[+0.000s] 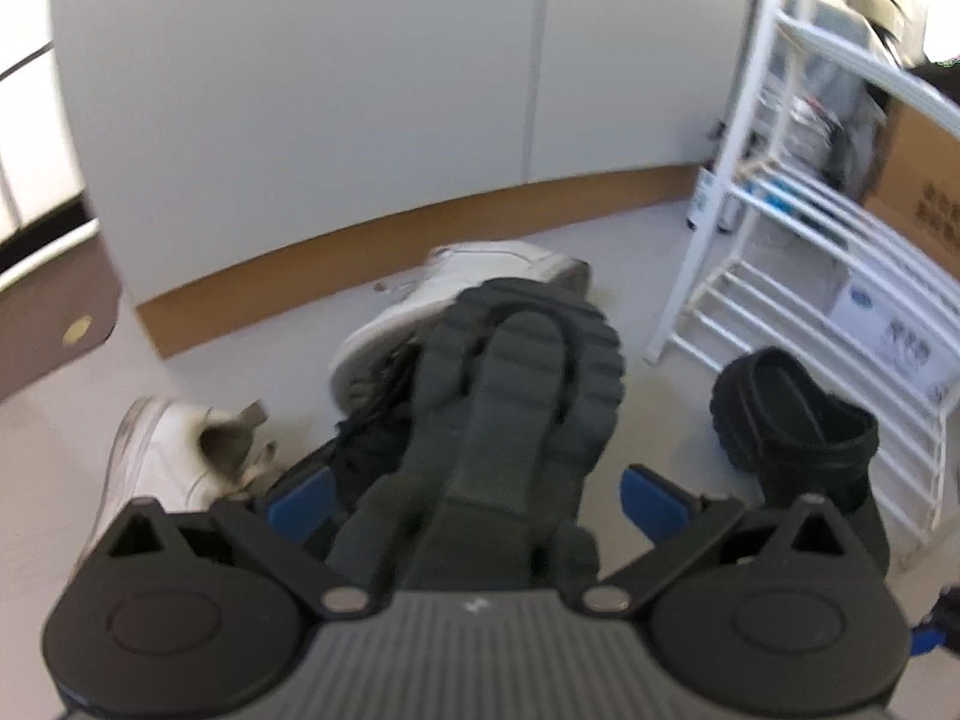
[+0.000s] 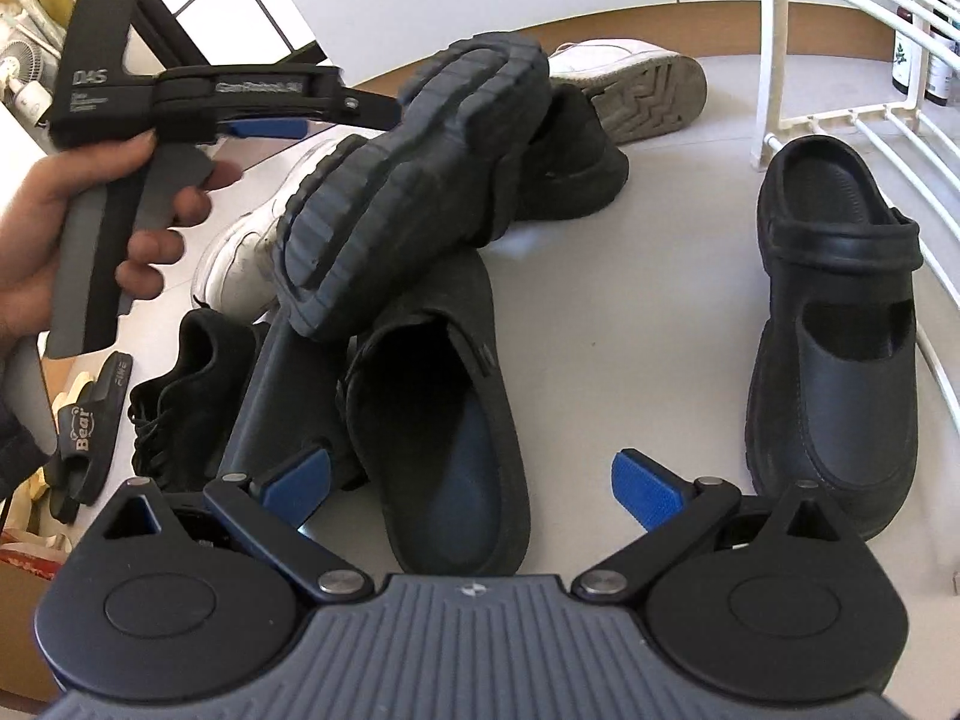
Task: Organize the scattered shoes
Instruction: 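Lift the black-soled shoe with the left tool and carry it toward the rack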
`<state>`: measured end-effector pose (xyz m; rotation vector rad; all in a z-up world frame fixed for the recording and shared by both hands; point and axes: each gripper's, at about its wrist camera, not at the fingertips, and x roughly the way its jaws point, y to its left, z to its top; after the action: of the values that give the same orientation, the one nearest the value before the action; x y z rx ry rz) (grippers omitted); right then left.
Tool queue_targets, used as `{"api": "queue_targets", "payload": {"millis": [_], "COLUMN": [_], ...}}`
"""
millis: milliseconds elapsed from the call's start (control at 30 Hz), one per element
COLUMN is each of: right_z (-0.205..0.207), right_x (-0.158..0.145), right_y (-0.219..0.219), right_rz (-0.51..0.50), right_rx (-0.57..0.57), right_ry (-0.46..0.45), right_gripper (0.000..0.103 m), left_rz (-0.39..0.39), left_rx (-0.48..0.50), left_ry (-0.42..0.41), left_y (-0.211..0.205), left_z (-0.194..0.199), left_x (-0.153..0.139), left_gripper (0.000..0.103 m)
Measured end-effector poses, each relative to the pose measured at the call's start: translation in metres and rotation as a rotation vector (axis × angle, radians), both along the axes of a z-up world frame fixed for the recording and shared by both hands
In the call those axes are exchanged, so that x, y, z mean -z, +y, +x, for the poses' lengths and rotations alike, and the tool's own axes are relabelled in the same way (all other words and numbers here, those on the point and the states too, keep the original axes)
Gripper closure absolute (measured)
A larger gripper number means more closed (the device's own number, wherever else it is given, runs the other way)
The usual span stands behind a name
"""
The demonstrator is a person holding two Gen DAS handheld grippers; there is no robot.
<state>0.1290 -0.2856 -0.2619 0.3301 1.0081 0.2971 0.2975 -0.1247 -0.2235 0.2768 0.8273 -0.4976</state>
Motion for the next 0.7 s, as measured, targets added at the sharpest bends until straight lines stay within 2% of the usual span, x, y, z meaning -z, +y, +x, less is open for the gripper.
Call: {"api": "queue_targets", "payload": {"millis": [167, 267, 333, 500, 600, 700], "right_z": [0.001, 0.002, 0.003, 0.004, 0.005, 0.006], "right_x": [0.003, 0.005, 0.006, 0.007, 0.007, 0.008], "right_y": [-0.004, -0.007, -0.008, -0.011, -0.012, -0.013], "right_rz": [0.012, 0.010, 0.010, 0.005, 0.007, 0.010], "right_rx": [0.009, 0.016, 0.018, 0.022, 0.026, 0.030], "right_ry": [-0.003, 0.004, 0.006, 0.010, 0.008, 0.010], "right_gripper": [0.000, 0.000, 0.000, 0.000, 0.000, 0.000], "left_rz": [0.067, 0.039, 0.038, 0.100, 0.138, 0.126], "left_rx": [0.031, 0.019, 0.020, 0.075, 0.050, 0.011], "left_ry": [0.003, 0.070, 0.082, 0.091, 0.091, 0.149], "left_y": [-0.013, -0.015, -0.017, -0.034, -0.036, -0.032], "left_z": [0.014, 0.028, 0.031, 0.031, 0.034, 0.042], "left_x": [0.008, 0.013, 0.014, 0.023, 0.031, 0.040], "left_gripper": [0.000, 0.000, 0.000, 0.000, 0.000, 0.000]}}
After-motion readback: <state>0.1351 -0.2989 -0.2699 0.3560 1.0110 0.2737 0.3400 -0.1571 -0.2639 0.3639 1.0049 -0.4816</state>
